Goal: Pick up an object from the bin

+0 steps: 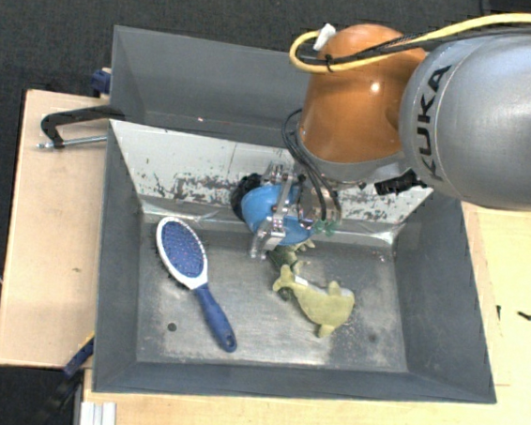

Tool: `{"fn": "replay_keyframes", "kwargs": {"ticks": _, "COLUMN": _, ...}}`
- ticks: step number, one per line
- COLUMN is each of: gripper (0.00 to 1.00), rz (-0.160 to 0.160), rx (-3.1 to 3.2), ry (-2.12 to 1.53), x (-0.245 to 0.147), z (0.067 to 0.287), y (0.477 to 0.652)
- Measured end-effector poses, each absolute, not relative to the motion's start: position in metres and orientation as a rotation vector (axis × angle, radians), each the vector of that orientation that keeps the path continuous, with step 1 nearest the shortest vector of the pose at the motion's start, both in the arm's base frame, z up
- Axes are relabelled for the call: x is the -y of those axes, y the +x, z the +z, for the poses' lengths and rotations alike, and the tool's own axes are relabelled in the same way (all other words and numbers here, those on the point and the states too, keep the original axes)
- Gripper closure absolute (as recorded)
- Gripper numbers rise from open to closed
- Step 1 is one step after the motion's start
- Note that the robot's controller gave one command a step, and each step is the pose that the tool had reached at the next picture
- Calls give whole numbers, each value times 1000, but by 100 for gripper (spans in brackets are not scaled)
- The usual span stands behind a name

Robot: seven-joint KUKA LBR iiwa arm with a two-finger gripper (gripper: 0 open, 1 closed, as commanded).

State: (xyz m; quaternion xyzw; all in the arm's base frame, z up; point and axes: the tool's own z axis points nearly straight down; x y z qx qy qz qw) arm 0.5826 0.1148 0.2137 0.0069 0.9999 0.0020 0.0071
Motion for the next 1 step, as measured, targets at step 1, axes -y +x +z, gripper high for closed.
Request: {"fn": "replay_keyframes", "kwargs": {"ticks": 1, "gripper": 100, "rz": 1, "rx": -3138, "ry": -72, "x": -101, "z": 258, "y": 534}}
